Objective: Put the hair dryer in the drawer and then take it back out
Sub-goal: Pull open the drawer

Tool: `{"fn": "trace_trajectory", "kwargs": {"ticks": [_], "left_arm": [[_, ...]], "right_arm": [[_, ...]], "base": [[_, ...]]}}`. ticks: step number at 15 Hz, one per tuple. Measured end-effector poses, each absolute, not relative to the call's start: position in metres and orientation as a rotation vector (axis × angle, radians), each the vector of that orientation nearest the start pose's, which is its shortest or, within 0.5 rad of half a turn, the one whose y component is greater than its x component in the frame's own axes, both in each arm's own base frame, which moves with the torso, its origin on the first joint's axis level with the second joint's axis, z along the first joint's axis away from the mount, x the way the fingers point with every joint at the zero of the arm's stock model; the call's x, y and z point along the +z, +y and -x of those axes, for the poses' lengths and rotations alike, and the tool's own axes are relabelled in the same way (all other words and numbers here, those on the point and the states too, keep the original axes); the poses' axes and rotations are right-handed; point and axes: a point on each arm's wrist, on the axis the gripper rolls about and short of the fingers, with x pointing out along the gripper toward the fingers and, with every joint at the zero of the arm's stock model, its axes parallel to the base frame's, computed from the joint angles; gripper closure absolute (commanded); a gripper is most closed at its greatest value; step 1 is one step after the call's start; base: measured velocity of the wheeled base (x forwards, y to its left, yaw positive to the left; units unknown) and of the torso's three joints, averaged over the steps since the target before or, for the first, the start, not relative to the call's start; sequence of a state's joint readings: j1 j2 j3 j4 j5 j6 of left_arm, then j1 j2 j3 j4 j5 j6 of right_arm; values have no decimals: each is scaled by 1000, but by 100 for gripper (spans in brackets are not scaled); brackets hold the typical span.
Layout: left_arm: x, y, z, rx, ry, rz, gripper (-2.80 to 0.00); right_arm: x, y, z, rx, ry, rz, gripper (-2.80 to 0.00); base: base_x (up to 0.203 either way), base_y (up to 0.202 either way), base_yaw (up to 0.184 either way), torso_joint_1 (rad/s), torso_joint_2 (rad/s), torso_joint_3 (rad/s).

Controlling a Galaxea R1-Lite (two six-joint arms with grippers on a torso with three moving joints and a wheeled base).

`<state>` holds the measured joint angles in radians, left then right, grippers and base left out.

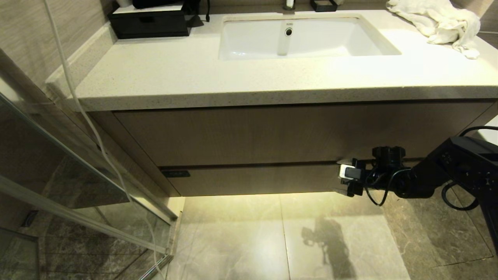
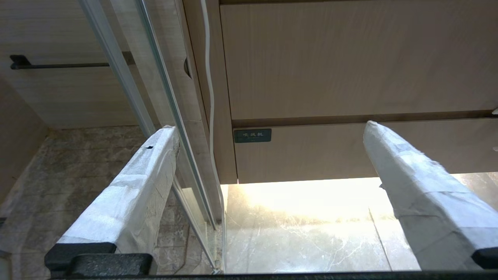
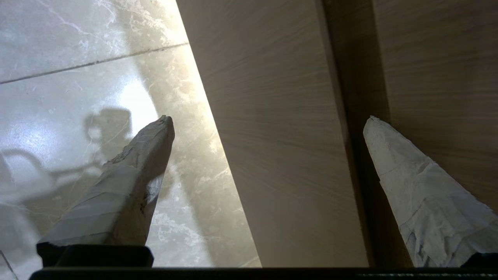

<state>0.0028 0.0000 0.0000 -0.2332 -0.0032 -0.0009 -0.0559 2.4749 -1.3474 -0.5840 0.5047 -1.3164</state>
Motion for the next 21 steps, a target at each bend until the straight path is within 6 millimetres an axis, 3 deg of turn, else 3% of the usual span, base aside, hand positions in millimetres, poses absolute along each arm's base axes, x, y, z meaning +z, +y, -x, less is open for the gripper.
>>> {"fn": "trace_trajectory", "kwargs": {"ticks": [9,17,21], "left_arm": [[99,0,26,0,-233,0,-280],[99,0,26,-1,-233,1,-280],[99,0,26,-1,-233,0,-280]], "right_arm": [[1,-3,-467,626,150,1169,-280],[-11,8,-458,616,185,1178,-280],[-12,11,-464,590,148,1179,-280]], "base": [[0,0,0,0,0,0],[0,0,0,0,0,0],[0,0,0,0,0,0]]}}
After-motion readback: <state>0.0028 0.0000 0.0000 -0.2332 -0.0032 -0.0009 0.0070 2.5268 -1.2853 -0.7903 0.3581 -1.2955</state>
